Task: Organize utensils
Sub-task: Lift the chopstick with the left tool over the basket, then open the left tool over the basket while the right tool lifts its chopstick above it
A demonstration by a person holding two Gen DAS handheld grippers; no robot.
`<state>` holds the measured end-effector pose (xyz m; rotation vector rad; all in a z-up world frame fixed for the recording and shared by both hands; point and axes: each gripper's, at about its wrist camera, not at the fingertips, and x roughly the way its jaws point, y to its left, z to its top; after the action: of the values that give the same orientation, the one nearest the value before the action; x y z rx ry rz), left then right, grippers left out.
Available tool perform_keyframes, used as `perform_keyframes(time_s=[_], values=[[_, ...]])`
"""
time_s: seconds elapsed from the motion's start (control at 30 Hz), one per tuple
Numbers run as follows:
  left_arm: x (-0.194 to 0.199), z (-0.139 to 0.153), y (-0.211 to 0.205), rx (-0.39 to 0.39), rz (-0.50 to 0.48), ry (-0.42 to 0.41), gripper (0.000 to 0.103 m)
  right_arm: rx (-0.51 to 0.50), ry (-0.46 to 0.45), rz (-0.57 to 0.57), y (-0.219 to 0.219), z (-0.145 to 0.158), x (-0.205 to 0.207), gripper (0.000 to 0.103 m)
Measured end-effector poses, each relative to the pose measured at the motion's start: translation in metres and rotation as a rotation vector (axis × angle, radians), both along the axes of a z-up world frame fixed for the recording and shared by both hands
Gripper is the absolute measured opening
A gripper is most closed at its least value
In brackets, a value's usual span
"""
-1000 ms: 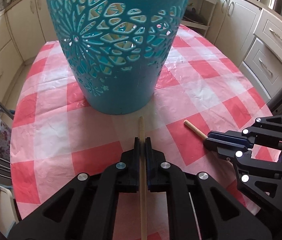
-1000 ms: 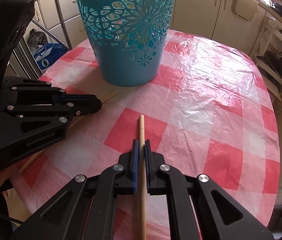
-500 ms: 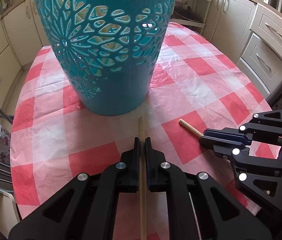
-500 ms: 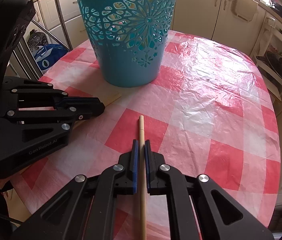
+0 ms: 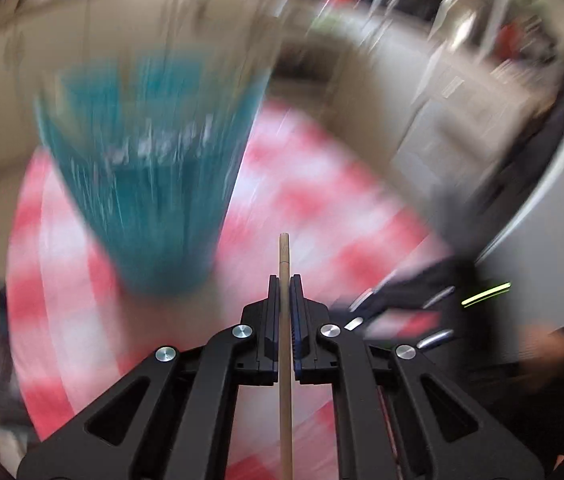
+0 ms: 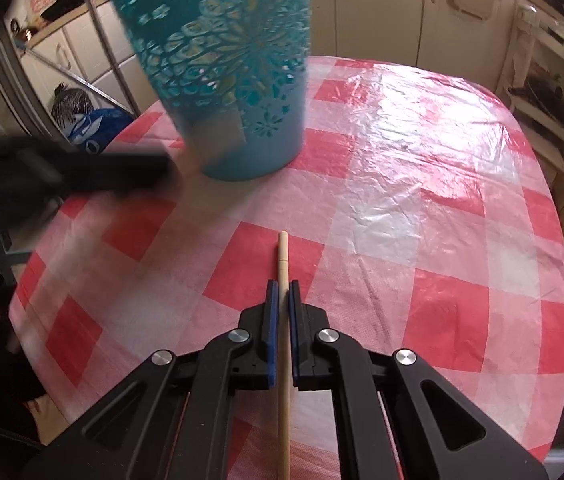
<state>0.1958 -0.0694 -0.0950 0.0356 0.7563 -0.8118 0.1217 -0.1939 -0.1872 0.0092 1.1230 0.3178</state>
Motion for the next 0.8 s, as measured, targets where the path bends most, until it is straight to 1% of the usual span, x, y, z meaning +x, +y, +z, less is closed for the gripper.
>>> perform_keyframes(time_s=[0.03,0.1,0.13,0.2,0.3,0.43,0.5,0.53,0.6,0.7,0.8], values=[[-0.002,0.024,0.008,-0.071,0.006,-0.061,0.005,0.015,0.006,-0.014,-0.004,0.000,0.001,0.006],[-0.001,0.056,0.023,-0.189,0.053,-0.149,0.005,0.035,0.018,-0.032,-0.007,-0.001,0.004,0.006],[0.003,0.071,0.030,-0.252,0.099,-0.203,0.005,0.037,0.021,-0.035,-0.007,-0.002,0.005,0.006],[0.013,0.091,0.039,-0.335,0.232,-0.325,0.005,0.040,0.021,-0.033,-0.004,-0.002,0.007,0.006],[0.031,0.097,0.043,-0.383,0.394,-0.420,0.005,0.046,0.021,-0.027,-0.001,-0.002,0.008,0.006],[0.053,0.094,0.050,-0.462,0.542,-0.433,0.005,0.052,0.017,-0.020,-0.001,-0.004,0.010,0.006],[0.059,0.094,0.053,-0.482,0.589,-0.454,0.005,0.054,0.015,-0.018,-0.001,-0.004,0.010,0.006],[0.062,0.094,0.053,-0.481,0.618,-0.479,0.005,0.056,0.015,-0.016,0.000,-0.005,0.011,0.006],[0.067,0.091,0.054,-0.459,0.660,-0.514,0.005,0.056,0.014,-0.010,0.001,-0.005,0.014,0.006],[0.069,0.083,0.053,-0.415,0.688,-0.517,0.005,0.061,0.015,-0.008,0.001,-0.005,0.020,0.006],[0.077,0.075,0.048,-0.365,0.685,-0.511,0.005,0.066,0.019,-0.008,0.001,-0.005,0.023,0.006]])
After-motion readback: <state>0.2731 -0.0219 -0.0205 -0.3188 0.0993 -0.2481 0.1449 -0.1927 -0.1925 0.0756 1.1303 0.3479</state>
